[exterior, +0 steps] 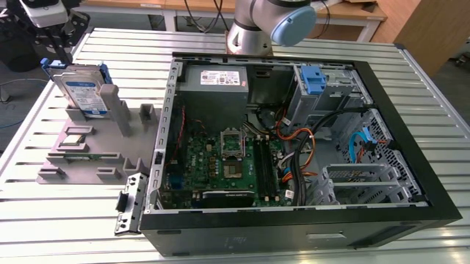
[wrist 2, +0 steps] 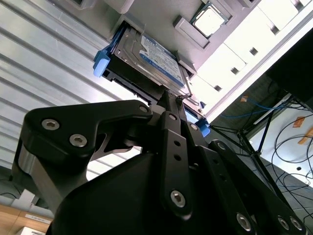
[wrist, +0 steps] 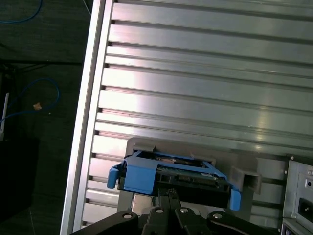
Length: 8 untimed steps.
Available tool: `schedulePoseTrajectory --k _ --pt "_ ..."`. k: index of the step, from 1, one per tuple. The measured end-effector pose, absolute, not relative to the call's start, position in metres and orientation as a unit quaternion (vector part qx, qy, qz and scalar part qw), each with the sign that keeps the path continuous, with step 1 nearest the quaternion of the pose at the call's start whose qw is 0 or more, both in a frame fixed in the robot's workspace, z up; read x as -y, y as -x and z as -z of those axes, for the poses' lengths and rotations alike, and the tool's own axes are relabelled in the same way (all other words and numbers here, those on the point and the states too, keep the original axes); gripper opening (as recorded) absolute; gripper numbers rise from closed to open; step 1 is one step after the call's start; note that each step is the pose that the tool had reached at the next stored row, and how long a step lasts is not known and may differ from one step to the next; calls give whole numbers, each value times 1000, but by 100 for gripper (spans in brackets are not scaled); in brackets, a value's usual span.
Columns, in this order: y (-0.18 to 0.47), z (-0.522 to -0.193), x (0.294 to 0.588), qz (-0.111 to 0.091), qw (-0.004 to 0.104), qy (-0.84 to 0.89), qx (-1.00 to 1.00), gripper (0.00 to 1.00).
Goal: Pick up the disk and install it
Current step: 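Pick up the disk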
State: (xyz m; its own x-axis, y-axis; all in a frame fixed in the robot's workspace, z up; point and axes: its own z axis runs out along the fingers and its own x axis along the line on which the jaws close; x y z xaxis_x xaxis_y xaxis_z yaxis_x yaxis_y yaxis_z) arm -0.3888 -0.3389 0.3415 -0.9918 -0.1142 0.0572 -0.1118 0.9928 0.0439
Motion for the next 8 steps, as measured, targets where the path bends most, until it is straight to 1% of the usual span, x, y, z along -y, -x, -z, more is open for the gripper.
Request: schedulePoseTrajectory --k 8 --pt "389 -341 339 20 30 -57 998 10"
